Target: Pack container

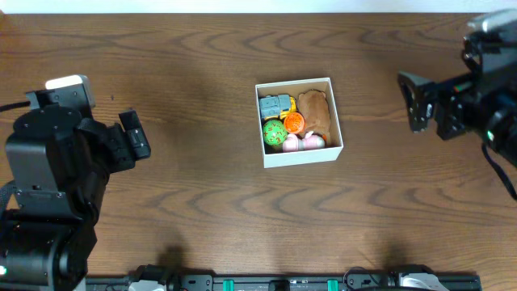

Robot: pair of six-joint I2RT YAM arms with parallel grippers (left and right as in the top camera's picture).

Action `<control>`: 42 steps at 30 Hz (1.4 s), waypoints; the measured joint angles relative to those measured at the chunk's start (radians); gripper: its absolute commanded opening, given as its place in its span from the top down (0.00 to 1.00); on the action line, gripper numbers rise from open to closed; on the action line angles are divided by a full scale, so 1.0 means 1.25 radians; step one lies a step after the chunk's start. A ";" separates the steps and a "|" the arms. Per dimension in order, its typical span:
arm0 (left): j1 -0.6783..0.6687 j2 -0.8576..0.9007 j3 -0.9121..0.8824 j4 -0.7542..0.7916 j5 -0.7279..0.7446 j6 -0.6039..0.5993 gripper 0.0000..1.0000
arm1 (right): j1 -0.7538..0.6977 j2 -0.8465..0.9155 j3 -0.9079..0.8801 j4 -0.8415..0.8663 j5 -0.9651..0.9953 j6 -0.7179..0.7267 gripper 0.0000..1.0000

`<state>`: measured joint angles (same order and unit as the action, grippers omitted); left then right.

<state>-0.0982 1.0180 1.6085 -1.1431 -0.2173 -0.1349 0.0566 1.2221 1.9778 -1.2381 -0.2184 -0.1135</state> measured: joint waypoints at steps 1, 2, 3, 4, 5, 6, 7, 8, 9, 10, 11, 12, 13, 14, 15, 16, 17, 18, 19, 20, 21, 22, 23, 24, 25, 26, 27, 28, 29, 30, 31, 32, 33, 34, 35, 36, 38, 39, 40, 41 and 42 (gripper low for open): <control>0.003 0.001 -0.008 0.002 0.000 0.000 0.02 | 0.000 -0.006 -0.001 -0.005 0.013 0.000 0.01; 0.005 0.005 -0.016 0.001 0.000 0.000 0.02 | 0.000 -0.008 -0.001 -0.008 0.021 0.000 0.01; 0.005 0.010 -0.020 0.001 0.000 0.000 0.02 | 0.000 -0.010 -0.001 -0.010 0.028 0.000 0.01; 0.005 0.016 -0.022 0.001 0.000 0.000 0.02 | 0.000 -0.010 -0.001 -0.011 0.032 0.000 0.01; 0.005 0.027 -0.024 0.001 0.000 0.000 0.02 | 0.000 -0.007 -0.002 -0.012 0.039 0.000 0.01; 0.005 0.037 -0.024 0.001 0.000 0.000 0.02 | 0.000 -0.004 -0.003 -0.013 0.042 0.000 0.01; 0.005 0.045 -0.024 0.001 0.000 0.000 0.02 | 0.000 0.000 -0.003 -0.014 0.045 0.000 0.01; 0.005 0.055 -0.024 0.002 0.000 0.000 0.02 | 0.000 0.004 -0.004 -0.018 0.048 0.000 0.01; 0.005 0.063 -0.025 0.001 0.000 0.000 0.02 | 0.000 0.007 -0.006 -0.021 0.050 0.000 0.01; 0.005 0.070 -0.025 0.001 0.000 0.000 0.02 | 0.000 0.009 -0.007 -0.024 0.050 0.000 0.01; 0.005 0.077 -0.025 0.001 0.000 0.000 0.02 | 0.000 0.011 -0.008 -0.029 0.052 0.000 0.01; 0.005 0.083 -0.025 0.001 0.000 0.000 0.02 | 0.000 0.012 -0.008 -0.031 0.053 0.000 0.01; 0.005 0.087 -0.025 0.001 0.000 0.000 0.02 | 0.000 0.012 -0.009 -0.031 0.054 0.000 0.01; 0.005 0.093 -0.025 0.001 0.000 0.000 0.02 | 0.000 0.012 -0.009 -0.031 0.056 0.000 0.01; 0.005 0.099 -0.025 0.000 0.000 0.000 0.02 | 0.000 0.011 -0.009 -0.031 0.056 0.000 0.01; 0.005 0.104 -0.025 0.000 0.000 0.000 0.02 | 0.000 0.011 -0.009 -0.031 0.056 0.000 0.01; 0.005 0.110 -0.025 0.000 0.000 0.000 0.02 | 0.000 0.011 -0.009 -0.031 0.056 0.000 0.01; 0.005 0.117 -0.025 -0.001 0.000 0.000 0.02 | 0.000 0.011 -0.009 -0.031 0.057 0.000 0.01; 0.005 0.121 -0.025 0.000 0.000 0.000 0.02 | 0.000 0.011 -0.009 -0.031 0.057 0.000 0.01; 0.005 0.127 -0.025 -0.001 0.000 0.000 0.02 | 0.000 0.011 -0.009 -0.031 0.058 0.000 0.01; 0.005 0.132 -0.025 -0.001 0.000 0.000 0.02 | 0.000 0.011 -0.009 -0.031 0.058 0.000 0.01; 0.005 0.137 -0.025 -0.001 0.000 0.000 0.02 | 0.000 0.011 -0.009 -0.031 0.059 0.000 0.01; 0.005 0.142 -0.025 -0.001 0.000 0.000 0.02 | 0.000 0.011 -0.009 -0.031 0.059 0.000 0.01; 0.005 0.145 -0.025 -0.001 0.000 0.000 0.02 | 0.000 0.011 -0.009 -0.031 0.059 0.000 0.01; 0.005 0.149 -0.025 -0.001 0.000 0.000 0.02 | 0.000 0.011 -0.009 -0.031 0.059 -0.001 0.01; 0.005 0.153 -0.025 -0.001 0.000 0.000 0.02 | 0.000 0.011 -0.009 -0.031 0.059 -0.001 0.01; 0.005 0.156 -0.025 -0.001 0.000 0.000 0.02 | 0.000 0.011 -0.009 -0.031 0.059 0.000 0.01; 0.005 0.159 -0.025 -0.001 0.000 0.000 0.02 | 0.000 0.011 -0.009 -0.031 0.059 0.000 0.01; 0.005 0.162 -0.025 -0.001 0.000 0.000 0.02 | 0.000 0.011 -0.009 -0.031 0.059 0.000 0.01; 0.005 0.164 -0.025 0.000 0.000 0.000 0.02 | 0.000 0.011 -0.009 -0.031 0.059 0.000 0.01; 0.005 0.166 -0.025 -0.001 0.000 0.000 0.02 | 0.000 0.011 -0.009 -0.031 0.059 0.000 0.01; 0.005 0.168 -0.025 -0.001 0.000 0.000 0.02 | 0.000 0.011 -0.009 -0.031 0.059 0.000 0.01; 0.005 0.168 -0.025 -0.001 0.000 0.000 0.02 | 0.000 0.010 -0.010 -0.031 0.059 0.000 0.01; 0.005 0.169 -0.025 -0.001 0.000 0.000 0.02 | 0.000 0.006 -0.013 -0.031 0.059 0.000 0.01; 0.005 0.169 -0.025 -0.001 0.000 0.000 0.02 | 0.000 -0.002 -0.024 -0.031 0.060 -0.001 0.01; 0.005 0.169 -0.025 -0.001 0.000 0.000 0.02 | 0.000 -0.012 -0.037 -0.030 0.061 -0.003 0.01; 0.005 0.169 -0.025 -0.001 0.000 0.000 0.02 | 0.000 -0.047 -0.085 -0.006 0.065 -0.014 0.01; 0.005 0.169 -0.025 -0.001 0.000 0.000 0.02 | 0.000 -0.073 -0.120 0.023 0.066 -0.023 0.01; 0.005 0.169 -0.025 -0.001 0.000 0.000 0.02 | 0.000 -0.108 -0.171 0.074 0.067 -0.031 0.01; 0.005 0.169 -0.025 0.000 0.000 0.000 0.02 | 0.000 -0.138 -0.214 0.111 0.068 -0.038 0.01; 0.005 0.169 -0.025 -0.001 0.000 0.000 0.02 | 0.000 -0.176 -0.272 0.160 0.069 -0.043 0.01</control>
<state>-0.0914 1.2289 1.5772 -1.1439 -0.2173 -0.1349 0.0563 1.0023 1.6379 -1.0382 -0.1322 -0.1677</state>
